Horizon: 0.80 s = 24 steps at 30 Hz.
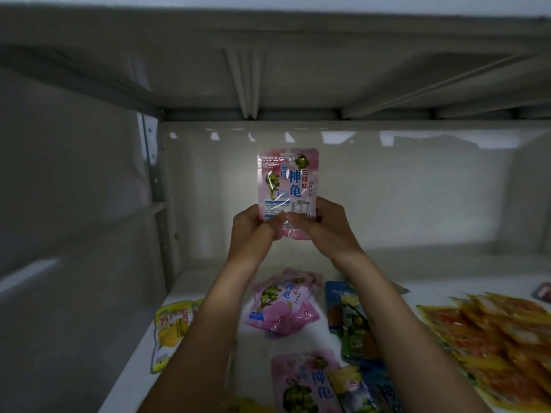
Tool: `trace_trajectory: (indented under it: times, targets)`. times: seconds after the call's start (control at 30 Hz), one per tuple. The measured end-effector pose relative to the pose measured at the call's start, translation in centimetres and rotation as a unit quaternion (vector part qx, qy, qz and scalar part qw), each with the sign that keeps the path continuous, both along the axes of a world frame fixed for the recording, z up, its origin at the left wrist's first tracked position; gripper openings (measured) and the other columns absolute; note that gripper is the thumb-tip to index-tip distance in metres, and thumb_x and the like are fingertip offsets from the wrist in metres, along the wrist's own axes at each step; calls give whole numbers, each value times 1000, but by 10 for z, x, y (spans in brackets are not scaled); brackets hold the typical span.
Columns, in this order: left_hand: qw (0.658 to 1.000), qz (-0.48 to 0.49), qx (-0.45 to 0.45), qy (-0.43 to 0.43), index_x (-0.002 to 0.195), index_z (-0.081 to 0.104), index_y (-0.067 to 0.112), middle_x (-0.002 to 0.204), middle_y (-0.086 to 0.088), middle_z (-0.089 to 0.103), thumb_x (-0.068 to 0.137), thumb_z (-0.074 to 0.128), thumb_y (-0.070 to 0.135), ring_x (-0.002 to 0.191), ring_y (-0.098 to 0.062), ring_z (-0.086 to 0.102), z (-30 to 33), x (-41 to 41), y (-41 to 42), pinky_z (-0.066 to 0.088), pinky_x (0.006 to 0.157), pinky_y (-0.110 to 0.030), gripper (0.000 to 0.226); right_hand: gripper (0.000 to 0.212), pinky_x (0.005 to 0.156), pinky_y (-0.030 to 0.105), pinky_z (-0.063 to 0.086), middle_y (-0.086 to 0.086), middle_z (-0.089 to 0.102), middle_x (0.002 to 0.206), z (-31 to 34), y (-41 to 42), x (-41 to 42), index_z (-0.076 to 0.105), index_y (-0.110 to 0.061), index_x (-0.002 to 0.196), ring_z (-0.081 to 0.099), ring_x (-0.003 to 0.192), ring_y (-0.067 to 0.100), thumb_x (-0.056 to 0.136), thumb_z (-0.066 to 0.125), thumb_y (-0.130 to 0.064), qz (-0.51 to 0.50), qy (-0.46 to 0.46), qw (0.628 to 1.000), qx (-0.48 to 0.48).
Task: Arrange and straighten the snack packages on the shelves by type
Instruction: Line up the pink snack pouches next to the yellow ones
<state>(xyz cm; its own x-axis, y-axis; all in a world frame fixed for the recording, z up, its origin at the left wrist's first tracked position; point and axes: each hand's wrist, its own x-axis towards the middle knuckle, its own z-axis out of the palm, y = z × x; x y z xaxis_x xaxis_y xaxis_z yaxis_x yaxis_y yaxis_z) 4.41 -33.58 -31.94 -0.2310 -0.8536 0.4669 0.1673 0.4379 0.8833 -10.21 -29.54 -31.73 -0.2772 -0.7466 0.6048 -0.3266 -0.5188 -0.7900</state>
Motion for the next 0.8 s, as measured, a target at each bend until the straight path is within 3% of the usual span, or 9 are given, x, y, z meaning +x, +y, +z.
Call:
trace_trajectory:
  times: [0.1,0.3,0.43,0.57,0.67,0.8]
  targets:
    - [1000,-12,-23,3,109,79,14,98,-11,80,96,70,8,84,-21,72,7,2,-9,61,79,-36,17,27,84,29,62,-4,80,106,4,-4,4,77,-21,116,76,99,9,92,78,-8,5,-7,1000,-14]
    - [998,-26,-58,6,112,79,13,98,-12,80,97,73,13,84,-23,73,10,6,-24,61,75,-34,16,33,99,50,60,5,79,117,6,-9,-3,73,-10,129,75,109,24,97,70,-4,33,-14,999,-26]
    - [995,-51,-88,-12,113,79,10,101,-21,78,97,72,13,84,-30,71,12,17,-24,61,77,-40,18,31,103,54,57,8,78,120,9,-5,-9,72,-9,130,74,114,27,99,68,-6,78,-4,997,2]
    - [995,-81,-58,-33,118,77,6,108,-13,80,101,65,6,101,-33,76,19,24,-21,64,86,-39,21,26,103,50,57,7,79,116,15,-3,-7,74,-9,126,74,111,25,102,66,-13,62,14,998,-3]
    - [991,-122,-12,-47,121,75,6,112,-9,80,102,59,3,107,-27,75,25,30,-21,62,95,-42,25,21,99,58,56,14,79,109,15,-4,-9,78,-7,118,74,106,35,100,69,-14,46,3,999,-14]
    - [986,-158,-9,-44,125,74,8,118,-6,78,101,64,6,111,-20,74,24,31,-20,61,88,-30,27,22,101,51,58,8,80,111,15,-3,-6,78,-9,119,75,109,28,99,70,-14,56,-5,998,5]
